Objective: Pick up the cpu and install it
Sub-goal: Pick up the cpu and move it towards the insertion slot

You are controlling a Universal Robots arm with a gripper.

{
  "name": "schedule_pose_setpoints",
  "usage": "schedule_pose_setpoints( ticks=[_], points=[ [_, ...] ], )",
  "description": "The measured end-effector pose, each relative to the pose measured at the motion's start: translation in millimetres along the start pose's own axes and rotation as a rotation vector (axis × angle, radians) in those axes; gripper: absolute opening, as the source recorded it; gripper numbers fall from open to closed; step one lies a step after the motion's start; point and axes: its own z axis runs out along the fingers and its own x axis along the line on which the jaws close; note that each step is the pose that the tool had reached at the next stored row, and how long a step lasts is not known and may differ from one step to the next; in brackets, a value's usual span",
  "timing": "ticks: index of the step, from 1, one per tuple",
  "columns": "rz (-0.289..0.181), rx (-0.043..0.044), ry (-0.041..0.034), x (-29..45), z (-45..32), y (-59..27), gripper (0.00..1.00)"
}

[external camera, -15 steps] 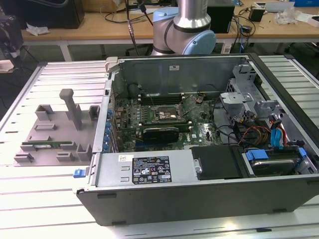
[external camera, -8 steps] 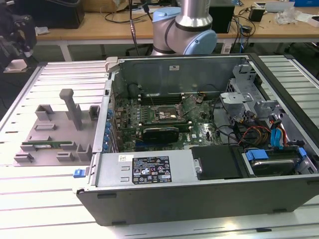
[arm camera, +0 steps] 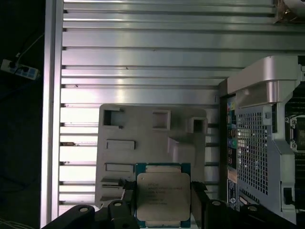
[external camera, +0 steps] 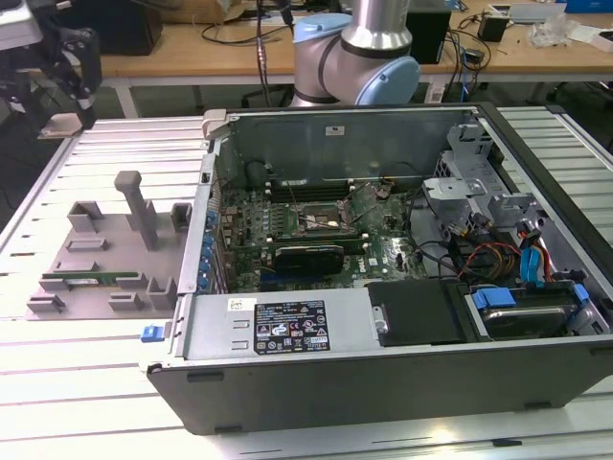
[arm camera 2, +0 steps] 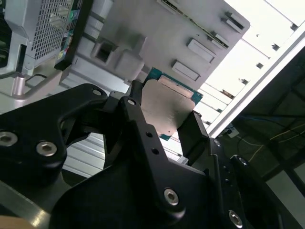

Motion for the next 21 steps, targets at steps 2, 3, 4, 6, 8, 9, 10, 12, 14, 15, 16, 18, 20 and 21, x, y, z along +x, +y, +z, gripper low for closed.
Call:
schedule_pose_setpoints(
  ticks=[2,3,4,6,8,9,10,12,14,15,16,18,20,21],
  points=[
    [0.000,0.0000,0.0001,-9.0,0.1,0.0,0.55],
    [0.000,0.0000,0.0001,-12.3,0.1,0.0,0.55],
    [0.000,0.0000,0.0000,-16.3,0.2,-0.1,0.55],
    [0.000,0.0000,0.0000,-26.3,0.4,-0.2,0.55],
    [0.000,0.0000,0.0001,-31.8,0.4,-0.2,0.55],
    [0.000,0.0000,0.0000,-34.6,0.5,-0.2,0.55],
    [0.000,0.0000,0.0000,-37.4,0.6,-0.2,0.55],
    [0.000,0.0000,0.0000,-42.9,0.6,-0.2,0.55],
    [0.000,0.0000,0.0001,-50.2,0.7,-0.3,0.55],
    [0.000,0.0000,0.0001,-53.0,0.7,-0.3,0.55],
    [0.000,0.0000,0.0000,-56.0,0.8,-0.3,0.55],
    [0.000,0.0000,0.0001,-64.5,0.9,-0.4,0.55],
    [0.000,0.0000,0.0000,-74.2,1.1,-0.5,0.55],
    [0.000,0.0001,0.0001,-79.7,1.1,-0.5,0.55]
  ],
)
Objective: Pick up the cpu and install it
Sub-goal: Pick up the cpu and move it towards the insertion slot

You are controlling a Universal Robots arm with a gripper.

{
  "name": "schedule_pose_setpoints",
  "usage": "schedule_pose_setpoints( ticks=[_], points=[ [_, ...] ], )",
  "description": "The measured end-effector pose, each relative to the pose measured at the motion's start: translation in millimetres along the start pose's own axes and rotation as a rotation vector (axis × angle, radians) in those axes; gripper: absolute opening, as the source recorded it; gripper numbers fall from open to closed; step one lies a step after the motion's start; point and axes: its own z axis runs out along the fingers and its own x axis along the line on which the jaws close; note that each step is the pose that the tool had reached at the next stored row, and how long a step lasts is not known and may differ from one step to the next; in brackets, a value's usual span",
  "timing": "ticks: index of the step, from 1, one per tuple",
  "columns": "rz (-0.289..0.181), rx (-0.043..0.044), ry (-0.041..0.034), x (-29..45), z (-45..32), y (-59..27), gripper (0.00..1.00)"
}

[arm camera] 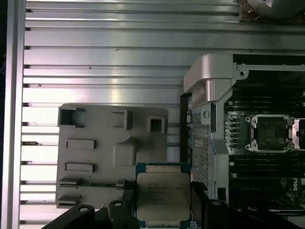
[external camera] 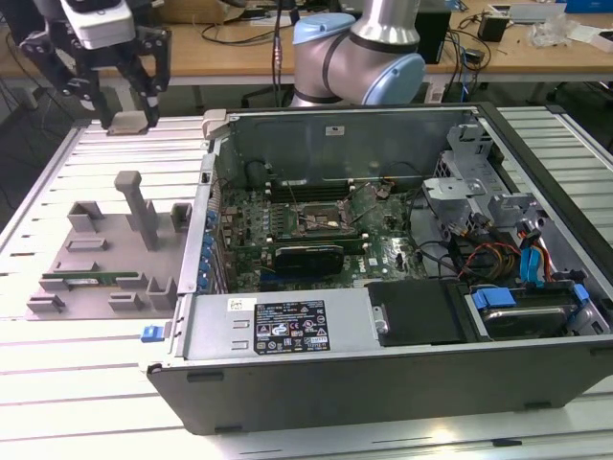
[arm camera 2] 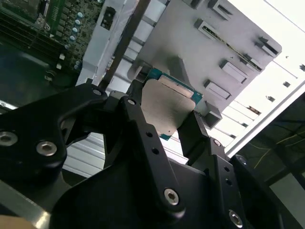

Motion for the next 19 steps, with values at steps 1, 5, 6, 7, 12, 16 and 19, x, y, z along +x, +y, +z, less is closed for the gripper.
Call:
schedule_pose_setpoints(
  ticks=[1,5,6,7,12,16,19],
  points=[
    [0.000,-0.0002,-0.0001,-4.0,0.1,0.0,0.55],
    [0.000,-0.0001,-0.0001,-20.5,0.3,-0.2,0.55],
    [0.000,0.0000,0.0000,-23.8,0.4,-0.2,0.55],
    [0.000,0.0000,-0.0001,-29.1,0.5,-0.2,0.55],
    [0.000,0.0000,0.0000,-53.3,0.8,-0.4,0.55],
    [0.000,-0.0001,-0.0001,-67.6,1.1,-0.4,0.55],
    [0.000,-0.0001,0.0000,-78.7,1.2,-0.5,0.55]
  ],
)
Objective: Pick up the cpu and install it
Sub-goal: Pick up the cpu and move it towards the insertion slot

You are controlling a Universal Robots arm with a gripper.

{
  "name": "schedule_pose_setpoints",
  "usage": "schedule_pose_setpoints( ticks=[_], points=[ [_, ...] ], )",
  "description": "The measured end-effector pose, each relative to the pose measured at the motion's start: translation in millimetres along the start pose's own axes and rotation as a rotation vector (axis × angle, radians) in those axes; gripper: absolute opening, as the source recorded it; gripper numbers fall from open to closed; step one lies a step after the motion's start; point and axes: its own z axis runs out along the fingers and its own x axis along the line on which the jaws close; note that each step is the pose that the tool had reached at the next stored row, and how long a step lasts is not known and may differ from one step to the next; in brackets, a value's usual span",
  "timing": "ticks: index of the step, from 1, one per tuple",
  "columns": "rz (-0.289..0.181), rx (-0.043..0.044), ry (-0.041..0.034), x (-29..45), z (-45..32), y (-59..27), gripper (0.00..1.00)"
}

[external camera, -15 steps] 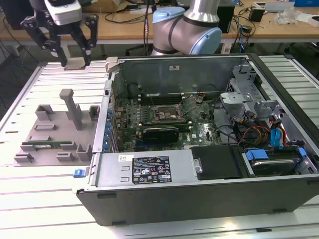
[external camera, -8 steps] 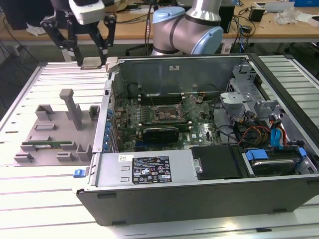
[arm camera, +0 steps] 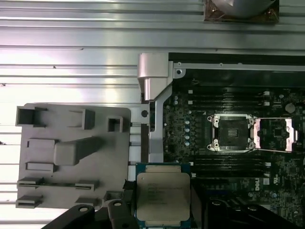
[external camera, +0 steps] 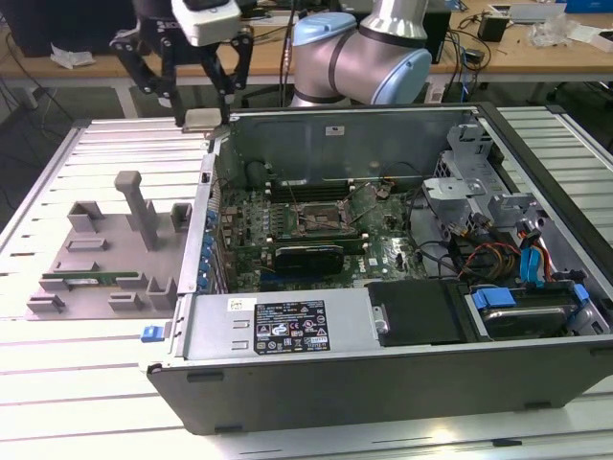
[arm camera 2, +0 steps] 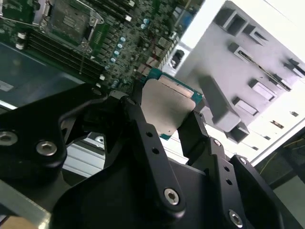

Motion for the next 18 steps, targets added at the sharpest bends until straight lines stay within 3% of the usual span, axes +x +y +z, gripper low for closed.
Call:
schedule_pose_setpoints(
  ticks=[13,16,18],
  points=[
    [0.000,0.0000,-0.0001,-56.7,0.9,-0.4,0.55],
    [0.000,-0.0001,-0.0001,-77.6,1.2,-0.5,0.55],
    [0.000,0.0000,0.0000,-84.3,1.3,-0.5,0.55]
  ],
)
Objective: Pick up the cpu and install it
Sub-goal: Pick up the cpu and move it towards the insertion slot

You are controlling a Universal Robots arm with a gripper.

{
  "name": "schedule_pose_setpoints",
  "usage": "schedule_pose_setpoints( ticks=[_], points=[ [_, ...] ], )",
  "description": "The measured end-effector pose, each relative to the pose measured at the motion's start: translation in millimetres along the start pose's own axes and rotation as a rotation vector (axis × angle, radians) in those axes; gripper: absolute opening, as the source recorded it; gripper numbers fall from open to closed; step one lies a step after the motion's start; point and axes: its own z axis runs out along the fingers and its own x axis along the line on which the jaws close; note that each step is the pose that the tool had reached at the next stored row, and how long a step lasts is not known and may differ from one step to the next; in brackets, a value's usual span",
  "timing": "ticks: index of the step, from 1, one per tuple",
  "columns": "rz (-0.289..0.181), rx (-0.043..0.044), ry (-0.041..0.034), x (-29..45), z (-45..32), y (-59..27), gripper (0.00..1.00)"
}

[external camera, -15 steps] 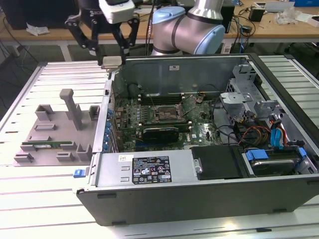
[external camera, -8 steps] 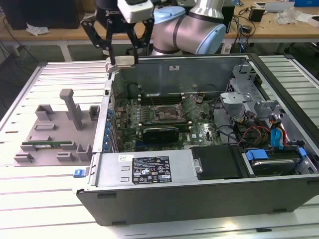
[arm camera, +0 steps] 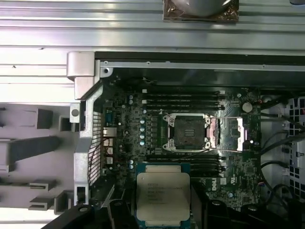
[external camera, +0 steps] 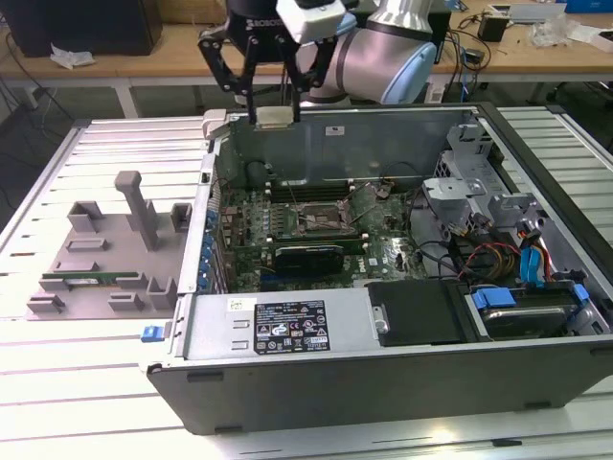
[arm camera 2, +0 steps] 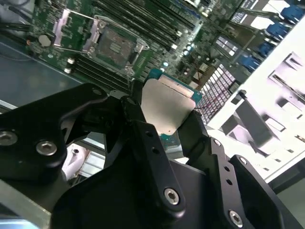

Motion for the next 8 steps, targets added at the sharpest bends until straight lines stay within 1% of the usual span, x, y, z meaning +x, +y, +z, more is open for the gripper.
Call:
schedule_pose_setpoints(
  ticks=[3,4,6,8],
  points=[
    [0.000,0.0000,0.0000,-15.4,0.2,-0.1,0.55],
    [0.000,0.0001,0.0000,-19.0,0.3,-0.1,0.55],
    [0.000,0.0000,0.0000,-28.4,0.4,-0.2,0.55],
    [0.000,0.0000,0.0000,-35.8,0.5,-0.2,0.55]
  ],
)
